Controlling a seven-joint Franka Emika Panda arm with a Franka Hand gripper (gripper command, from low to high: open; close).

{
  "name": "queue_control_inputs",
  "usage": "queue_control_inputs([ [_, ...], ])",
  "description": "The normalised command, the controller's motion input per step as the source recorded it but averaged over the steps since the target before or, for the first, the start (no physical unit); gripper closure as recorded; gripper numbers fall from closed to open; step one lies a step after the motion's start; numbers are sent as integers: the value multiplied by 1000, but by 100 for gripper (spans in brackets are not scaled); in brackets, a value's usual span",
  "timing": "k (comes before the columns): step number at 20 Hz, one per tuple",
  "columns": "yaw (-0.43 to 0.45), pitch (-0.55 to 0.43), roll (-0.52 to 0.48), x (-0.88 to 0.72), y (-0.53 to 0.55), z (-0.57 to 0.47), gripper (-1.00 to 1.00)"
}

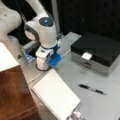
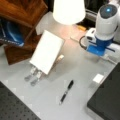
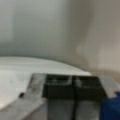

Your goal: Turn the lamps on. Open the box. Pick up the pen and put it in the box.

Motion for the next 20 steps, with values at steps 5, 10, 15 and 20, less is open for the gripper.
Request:
queue_control_inputs([
  [5, 79, -438, 81, -961, -203, -652, 100],
  [10, 22, -418, 99, -971, -121, -577, 100],
  [15, -57, -349, 78, -926, 0, -264, 100],
  [20, -138, -324, 43, -666, 81, 120, 100],
])
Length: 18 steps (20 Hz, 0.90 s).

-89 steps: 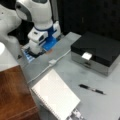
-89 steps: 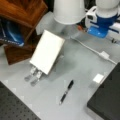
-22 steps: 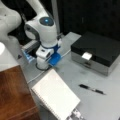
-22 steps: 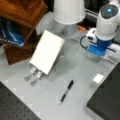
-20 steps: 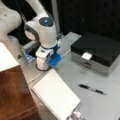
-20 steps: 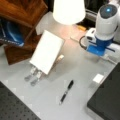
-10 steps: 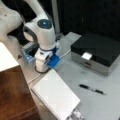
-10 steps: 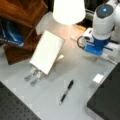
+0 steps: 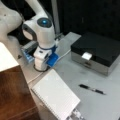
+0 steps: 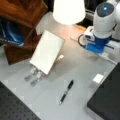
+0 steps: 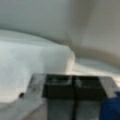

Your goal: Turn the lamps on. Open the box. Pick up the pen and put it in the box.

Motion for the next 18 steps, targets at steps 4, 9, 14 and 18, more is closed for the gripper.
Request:
queue_control_inputs([
  [4, -145, -313, 106, -402, 106, 263, 100],
  [9, -155, -212, 74, -228, 121, 268, 100],
  [14, -187, -83, 45, -60, 152, 189, 100],
  [18, -174, 31, 27, -13, 198, 131, -100],
])
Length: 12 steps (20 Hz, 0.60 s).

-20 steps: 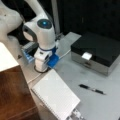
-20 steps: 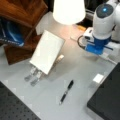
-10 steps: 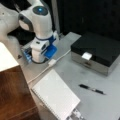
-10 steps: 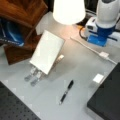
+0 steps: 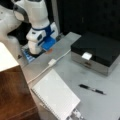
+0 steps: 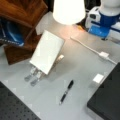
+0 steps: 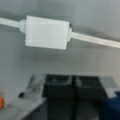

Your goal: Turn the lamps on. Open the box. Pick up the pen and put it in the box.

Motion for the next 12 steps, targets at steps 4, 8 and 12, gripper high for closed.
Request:
queue_control_inputs([
  [4, -135, 92, 50, 27, 207, 158, -100],
  [8, -139, 121, 73, 84, 179, 212, -100],
  [12, -156, 123, 70, 129, 109, 177, -100],
])
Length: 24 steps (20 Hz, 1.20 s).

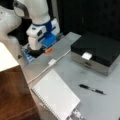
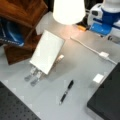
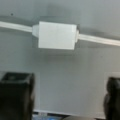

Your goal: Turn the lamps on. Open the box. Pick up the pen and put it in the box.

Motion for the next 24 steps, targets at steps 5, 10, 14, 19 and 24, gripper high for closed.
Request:
queue_control_inputs([
  [5, -166, 124, 64, 196, 53, 119, -100],
  [10, -260, 140, 181, 374, 85, 89, -100],
  [14, -309, 266, 157, 675, 83, 90, -100],
  [19, -130, 427, 158, 871, 21, 290, -100],
  [24, 18, 466, 246, 719, -94, 405, -100],
])
